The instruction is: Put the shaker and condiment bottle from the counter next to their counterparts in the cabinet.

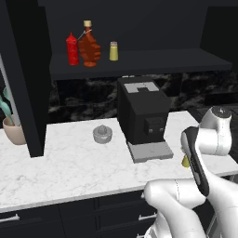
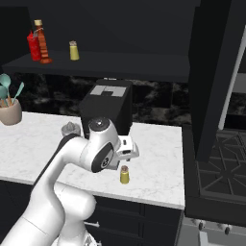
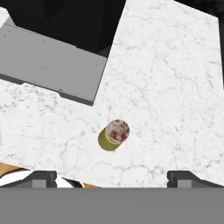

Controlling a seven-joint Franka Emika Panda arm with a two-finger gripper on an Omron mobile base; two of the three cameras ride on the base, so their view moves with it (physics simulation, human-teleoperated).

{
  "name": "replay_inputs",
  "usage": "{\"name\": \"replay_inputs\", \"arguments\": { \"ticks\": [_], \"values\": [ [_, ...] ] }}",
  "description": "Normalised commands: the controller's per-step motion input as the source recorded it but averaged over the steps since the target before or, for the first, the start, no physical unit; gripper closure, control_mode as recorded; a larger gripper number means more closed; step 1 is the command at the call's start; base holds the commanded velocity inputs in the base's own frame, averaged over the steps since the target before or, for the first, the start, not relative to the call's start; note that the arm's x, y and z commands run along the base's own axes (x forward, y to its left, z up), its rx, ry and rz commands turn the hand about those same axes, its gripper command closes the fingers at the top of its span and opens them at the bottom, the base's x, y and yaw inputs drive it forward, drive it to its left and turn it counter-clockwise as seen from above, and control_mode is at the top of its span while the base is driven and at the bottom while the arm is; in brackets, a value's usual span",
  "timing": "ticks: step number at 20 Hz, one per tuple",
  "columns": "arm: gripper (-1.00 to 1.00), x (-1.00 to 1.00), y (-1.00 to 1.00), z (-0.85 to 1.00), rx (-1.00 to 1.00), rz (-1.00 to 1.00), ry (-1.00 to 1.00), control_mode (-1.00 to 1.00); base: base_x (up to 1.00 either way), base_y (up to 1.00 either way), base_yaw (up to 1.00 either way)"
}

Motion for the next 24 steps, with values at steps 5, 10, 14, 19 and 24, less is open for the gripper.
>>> {"name": "replay_inputs", "arguments": {
  "ticks": [5, 10, 14, 19, 24],
  "values": [
    [-1.0, 0.18, 0.0, -0.26, 0.0, 0.0, 0.0, -1.0, 0.0, 0.0, 0.0],
    [-1.0, 0.15, 0.0, -0.23, 0.0, 0.0, 0.0, -1.0, 0.0, 0.0, 0.0],
    [-1.0, 0.14, -0.01, -0.21, 0.0, 0.0, 0.0, -1.0, 0.0, 0.0, 0.0],
    [-1.0, 0.14, -0.08, -0.22, 0.0, 0.0, 0.0, -1.0, 0.0, 0.0, 0.0],
    [-1.0, 0.11, -0.17, -0.25, 0.0, 0.0, 0.0, -1.0, 0.0, 0.0, 0.0]
  ]
}}
